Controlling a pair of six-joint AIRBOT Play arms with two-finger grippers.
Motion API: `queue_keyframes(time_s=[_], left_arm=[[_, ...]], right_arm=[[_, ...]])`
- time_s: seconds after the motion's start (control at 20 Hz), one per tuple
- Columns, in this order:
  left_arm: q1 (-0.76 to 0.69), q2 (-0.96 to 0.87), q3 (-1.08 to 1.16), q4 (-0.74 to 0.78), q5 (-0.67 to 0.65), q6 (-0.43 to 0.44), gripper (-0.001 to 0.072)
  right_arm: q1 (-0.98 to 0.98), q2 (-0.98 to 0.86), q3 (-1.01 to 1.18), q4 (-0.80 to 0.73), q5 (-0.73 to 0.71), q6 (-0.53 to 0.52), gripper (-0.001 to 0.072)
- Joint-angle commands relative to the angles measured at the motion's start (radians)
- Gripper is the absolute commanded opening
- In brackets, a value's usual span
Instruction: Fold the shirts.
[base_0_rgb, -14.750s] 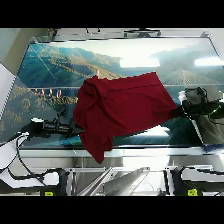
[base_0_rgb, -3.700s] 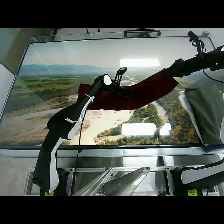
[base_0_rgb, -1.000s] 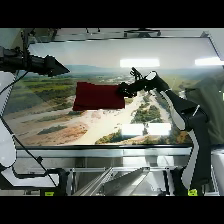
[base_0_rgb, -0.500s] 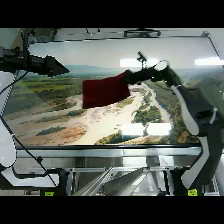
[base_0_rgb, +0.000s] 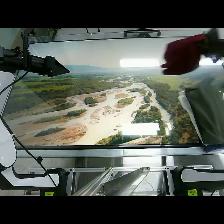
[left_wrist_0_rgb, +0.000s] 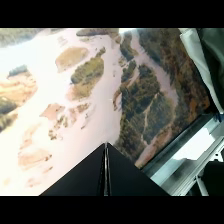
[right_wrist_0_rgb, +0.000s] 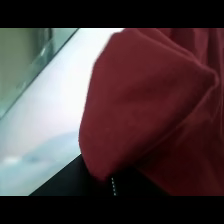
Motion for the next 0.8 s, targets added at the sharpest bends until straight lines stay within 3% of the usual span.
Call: queue_keyframes(time_s=[0.0,0.1,0.2,0.45,0.7,0.75], left_arm=[[0.001,0.000,0.000,0.000,0.000,0.000,0.0028],[0.001,0.000,0.000,0.000,0.000,0.000,0.0029],[0.001,0.000,0.000,0.000,-0.001,0.000,0.0029],[0.000,0.000,0.000,0.000,-0.007,0.000,0.0028],[0.001,0.000,0.000,0.000,-0.007,0.000,0.0028],[0.001,0.000,0.000,0.000,-0.006,0.000,0.0029]], right_arm=[[-0.214,0.134,-0.006,-0.270,0.316,0.176,0.0016],[-0.280,0.204,-0.055,-0.465,0.462,0.179,0.0015],[-0.344,0.272,-0.169,-0.563,0.536,0.146,0.0015],[-0.455,0.398,-0.547,-0.668,0.479,0.107,0.0018],[-0.455,0.389,-0.691,-0.741,0.429,0.050,0.0027],[-0.455,0.386,-0.691,-0.743,0.429,0.050,0.0147]])
